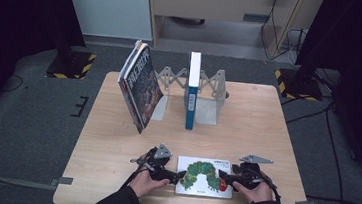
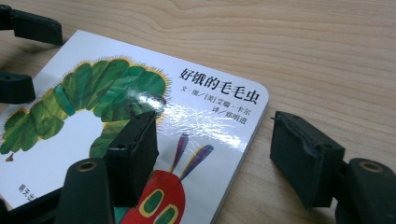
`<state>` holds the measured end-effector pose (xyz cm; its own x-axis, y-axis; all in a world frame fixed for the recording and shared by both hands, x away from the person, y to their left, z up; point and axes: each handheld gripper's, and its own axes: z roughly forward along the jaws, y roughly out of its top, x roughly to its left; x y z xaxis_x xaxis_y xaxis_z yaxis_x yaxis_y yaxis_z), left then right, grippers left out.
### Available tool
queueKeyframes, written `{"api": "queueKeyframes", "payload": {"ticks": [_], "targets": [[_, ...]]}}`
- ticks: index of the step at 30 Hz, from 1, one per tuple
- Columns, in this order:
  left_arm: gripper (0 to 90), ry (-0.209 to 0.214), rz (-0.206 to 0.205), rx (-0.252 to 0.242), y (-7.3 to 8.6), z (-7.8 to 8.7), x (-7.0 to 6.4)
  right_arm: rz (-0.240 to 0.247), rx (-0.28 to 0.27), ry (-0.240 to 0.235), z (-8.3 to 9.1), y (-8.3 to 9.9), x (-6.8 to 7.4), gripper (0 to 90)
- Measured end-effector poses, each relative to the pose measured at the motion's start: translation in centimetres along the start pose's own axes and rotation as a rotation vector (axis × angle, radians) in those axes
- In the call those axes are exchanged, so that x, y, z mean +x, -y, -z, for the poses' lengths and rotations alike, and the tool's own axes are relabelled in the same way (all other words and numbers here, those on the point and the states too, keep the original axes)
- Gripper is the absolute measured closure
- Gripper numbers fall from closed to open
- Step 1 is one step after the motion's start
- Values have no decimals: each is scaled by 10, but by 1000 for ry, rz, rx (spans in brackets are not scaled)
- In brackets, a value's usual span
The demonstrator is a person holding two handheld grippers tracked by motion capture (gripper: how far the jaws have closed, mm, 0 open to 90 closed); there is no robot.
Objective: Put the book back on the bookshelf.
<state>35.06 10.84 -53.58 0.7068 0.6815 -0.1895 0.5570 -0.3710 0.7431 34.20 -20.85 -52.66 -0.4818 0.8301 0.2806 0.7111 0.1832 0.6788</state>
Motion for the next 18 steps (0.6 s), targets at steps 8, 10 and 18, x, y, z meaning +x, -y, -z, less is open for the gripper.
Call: {"api": "queueKeyframes", "payload": {"ticks": [8,10,18], "targets": [[40,6,-7,6,0,-1,-1,-31,0,-29,0,-1,1,347],[18,11,-15,13,0,-1,-1,-37,1,-38,0,-1,1,347],[16,11,-14,12,0,-1,-1,-38,-1,-43,0,-1,1,339]]}}
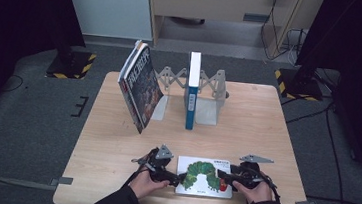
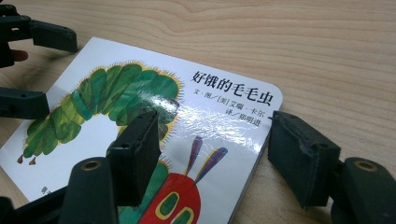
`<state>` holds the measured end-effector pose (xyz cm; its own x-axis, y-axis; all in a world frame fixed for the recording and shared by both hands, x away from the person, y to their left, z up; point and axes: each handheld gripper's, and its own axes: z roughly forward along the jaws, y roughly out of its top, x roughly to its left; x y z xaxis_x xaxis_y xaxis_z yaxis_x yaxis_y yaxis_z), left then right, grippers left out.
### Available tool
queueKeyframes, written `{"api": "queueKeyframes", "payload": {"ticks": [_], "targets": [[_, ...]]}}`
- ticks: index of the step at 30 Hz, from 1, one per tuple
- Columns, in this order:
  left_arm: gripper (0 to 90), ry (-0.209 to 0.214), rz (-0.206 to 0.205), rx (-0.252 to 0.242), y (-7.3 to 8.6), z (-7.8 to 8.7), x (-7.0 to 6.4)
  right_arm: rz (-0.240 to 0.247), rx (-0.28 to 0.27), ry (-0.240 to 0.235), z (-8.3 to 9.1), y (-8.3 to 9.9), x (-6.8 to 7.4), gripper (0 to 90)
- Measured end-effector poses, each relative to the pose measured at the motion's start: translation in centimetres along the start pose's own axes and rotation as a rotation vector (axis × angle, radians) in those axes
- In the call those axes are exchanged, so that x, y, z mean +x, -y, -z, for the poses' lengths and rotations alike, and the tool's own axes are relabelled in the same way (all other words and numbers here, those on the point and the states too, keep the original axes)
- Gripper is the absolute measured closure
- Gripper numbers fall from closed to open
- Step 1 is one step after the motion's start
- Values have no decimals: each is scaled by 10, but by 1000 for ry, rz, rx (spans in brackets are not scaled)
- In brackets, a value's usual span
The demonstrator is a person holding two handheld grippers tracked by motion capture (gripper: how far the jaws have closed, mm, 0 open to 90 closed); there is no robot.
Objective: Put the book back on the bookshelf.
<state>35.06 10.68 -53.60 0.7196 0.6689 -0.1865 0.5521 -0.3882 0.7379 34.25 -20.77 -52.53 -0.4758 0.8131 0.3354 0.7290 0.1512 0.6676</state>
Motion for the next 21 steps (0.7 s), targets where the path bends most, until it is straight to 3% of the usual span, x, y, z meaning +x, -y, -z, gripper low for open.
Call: {"api": "queueKeyframes", "payload": {"ticks": [9,21], "targets": [[44,11,-1,-7,0,0,0,-11,-29,-23,5,-3,-1,340],[168,80,6,-15,-2,0,-9,-6,-113,-47,9,-9,1,350]]}}
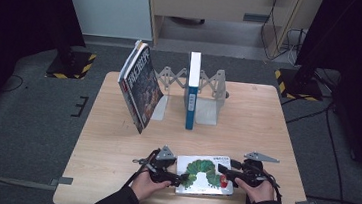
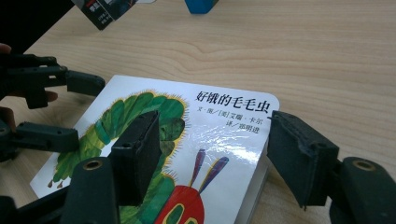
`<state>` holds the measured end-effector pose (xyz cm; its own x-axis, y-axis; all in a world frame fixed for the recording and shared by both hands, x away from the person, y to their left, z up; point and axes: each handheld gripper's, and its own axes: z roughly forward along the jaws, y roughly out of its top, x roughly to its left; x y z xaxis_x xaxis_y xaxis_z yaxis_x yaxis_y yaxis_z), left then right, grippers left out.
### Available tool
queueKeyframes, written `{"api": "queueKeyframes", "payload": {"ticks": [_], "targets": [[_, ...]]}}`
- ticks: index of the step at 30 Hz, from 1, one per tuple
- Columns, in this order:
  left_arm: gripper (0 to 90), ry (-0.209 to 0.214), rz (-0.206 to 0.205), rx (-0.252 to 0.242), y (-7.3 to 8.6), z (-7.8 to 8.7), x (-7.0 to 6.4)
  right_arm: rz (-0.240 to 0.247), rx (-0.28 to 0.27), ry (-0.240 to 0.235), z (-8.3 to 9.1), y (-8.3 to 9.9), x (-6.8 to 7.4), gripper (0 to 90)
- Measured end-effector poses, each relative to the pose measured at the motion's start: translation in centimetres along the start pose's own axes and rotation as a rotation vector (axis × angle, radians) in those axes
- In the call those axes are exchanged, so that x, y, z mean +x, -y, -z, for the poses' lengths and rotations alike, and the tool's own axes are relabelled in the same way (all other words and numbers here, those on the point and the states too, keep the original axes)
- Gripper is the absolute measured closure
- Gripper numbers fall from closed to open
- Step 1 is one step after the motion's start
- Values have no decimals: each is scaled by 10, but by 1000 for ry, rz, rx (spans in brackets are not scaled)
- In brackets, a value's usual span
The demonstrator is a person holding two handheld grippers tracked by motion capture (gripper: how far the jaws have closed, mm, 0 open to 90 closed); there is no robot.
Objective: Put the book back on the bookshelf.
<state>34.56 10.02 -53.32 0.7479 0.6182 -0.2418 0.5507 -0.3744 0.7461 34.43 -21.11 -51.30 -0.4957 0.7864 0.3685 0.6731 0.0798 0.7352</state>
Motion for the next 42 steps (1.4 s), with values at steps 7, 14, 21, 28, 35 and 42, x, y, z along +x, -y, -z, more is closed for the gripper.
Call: {"api": "queueKeyframes", "payload": {"ticks": [7,14,21,28,35,42], "targets": [[138,4,-7,-7,0,-1,0,21,-4,8,-1,-3,2,349],[122,3,-8,-21,0,-3,1,30,-17,22,-5,-7,1,341],[132,-8,-20,-22,-3,-5,3,19,-7,28,-9,-9,-4,346],[160,-27,-34,7,-2,-3,0,-1,47,25,-13,-1,-8,339],[144,-19,-28,8,0,-4,-1,0,55,25,-14,1,-8,336],[122,-8,-19,2,0,-4,-1,-11,12,3,-6,-3,-6,339]]}}
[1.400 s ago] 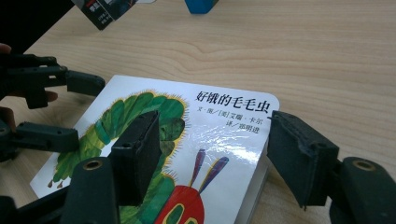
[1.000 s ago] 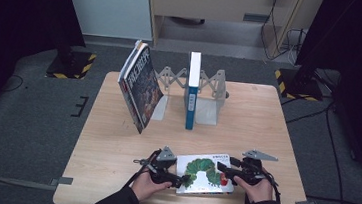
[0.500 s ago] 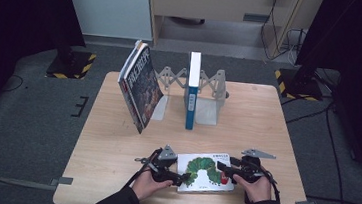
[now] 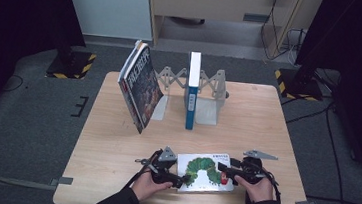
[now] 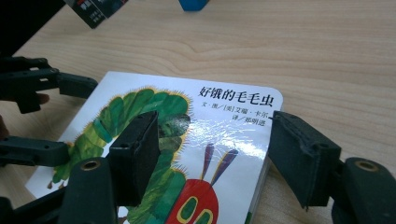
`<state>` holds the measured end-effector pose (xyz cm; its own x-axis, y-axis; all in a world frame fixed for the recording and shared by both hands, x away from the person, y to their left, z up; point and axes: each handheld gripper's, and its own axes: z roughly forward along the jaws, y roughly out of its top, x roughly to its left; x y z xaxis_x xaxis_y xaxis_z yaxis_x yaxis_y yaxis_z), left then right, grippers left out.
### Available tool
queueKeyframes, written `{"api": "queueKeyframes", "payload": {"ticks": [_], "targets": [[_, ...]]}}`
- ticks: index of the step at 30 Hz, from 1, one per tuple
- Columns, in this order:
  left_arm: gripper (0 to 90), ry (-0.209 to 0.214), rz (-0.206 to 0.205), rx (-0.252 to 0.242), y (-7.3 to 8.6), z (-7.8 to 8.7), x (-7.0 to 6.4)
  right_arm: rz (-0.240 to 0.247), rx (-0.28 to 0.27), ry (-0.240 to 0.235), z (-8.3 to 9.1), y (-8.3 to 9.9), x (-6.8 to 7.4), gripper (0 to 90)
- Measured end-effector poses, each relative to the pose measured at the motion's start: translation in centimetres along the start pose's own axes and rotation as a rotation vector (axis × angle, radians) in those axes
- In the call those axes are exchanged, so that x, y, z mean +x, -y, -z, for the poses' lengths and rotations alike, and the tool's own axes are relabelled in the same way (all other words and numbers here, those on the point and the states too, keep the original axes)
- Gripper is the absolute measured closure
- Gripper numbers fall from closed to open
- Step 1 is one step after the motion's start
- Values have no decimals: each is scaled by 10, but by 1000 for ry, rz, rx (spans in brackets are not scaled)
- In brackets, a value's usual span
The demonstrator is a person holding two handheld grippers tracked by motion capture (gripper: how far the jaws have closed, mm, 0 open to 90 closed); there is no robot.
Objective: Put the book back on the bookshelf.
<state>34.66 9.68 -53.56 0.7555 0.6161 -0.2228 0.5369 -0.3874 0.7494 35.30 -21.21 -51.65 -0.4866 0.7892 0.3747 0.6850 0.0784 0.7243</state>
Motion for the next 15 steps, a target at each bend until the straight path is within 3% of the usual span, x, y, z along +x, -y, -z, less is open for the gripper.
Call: {"api": "queueKeyframes", "payload": {"ticks": [15], "targets": [[70,25,12,1,1,1,1,-45,-94,-29,9,-7,5,358]]}}
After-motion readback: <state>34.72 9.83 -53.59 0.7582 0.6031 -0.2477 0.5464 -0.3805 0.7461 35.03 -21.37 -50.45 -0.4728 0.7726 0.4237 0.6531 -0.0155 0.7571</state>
